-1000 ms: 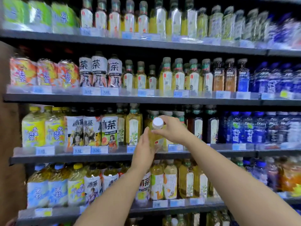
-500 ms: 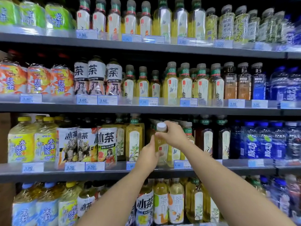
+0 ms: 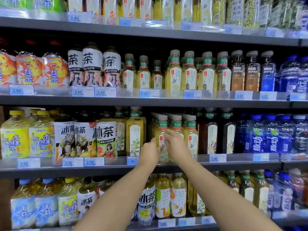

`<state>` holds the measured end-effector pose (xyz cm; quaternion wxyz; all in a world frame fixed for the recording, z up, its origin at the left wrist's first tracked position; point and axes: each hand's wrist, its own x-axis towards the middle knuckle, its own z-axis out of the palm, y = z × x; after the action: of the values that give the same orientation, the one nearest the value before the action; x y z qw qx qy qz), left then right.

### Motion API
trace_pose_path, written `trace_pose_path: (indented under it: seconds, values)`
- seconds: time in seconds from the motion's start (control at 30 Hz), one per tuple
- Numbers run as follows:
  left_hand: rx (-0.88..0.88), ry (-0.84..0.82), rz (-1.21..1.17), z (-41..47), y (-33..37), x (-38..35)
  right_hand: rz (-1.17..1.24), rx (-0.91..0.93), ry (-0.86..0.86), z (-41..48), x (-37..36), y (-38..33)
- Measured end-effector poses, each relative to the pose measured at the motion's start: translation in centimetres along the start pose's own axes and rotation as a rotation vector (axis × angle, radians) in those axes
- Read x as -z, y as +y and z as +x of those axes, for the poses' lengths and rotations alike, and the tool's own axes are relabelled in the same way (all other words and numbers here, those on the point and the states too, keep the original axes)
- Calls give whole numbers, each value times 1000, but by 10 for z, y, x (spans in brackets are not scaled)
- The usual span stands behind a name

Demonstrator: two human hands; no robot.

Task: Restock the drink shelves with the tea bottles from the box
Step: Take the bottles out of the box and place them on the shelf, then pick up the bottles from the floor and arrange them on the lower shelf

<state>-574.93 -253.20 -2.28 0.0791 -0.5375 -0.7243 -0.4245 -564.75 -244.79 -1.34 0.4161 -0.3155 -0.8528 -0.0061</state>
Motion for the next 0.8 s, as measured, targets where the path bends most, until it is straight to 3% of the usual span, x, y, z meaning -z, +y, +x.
trace_pose_path:
  seconds: [0.1, 0.23, 0.3, 0.53, 0.63, 0.7, 0.8]
  values:
    - [-29, 19, 10, -10, -4, 1, -11, 31, 46, -16, 5, -4]
    - [-263, 240, 133, -47, -27, -10, 9, 92, 77, -63, -1, 1]
    - [-319, 245, 175, -79, -45, -27, 12, 67, 36, -99, -16, 11]
    - [-252, -34, 254, -222, -142, -115, 22, 52, -102, -259, -91, 30]
    - [-171, -176, 279, -287, -176, -147, -25, -64, -327, -335, -127, 43]
    - [-51, -314, 348, -331, -198, -161, -87, -207, -512, -388, -150, 56]
    - [284, -573, 468, -395, -227, -183, -232, -370, -741, -454, -174, 67]
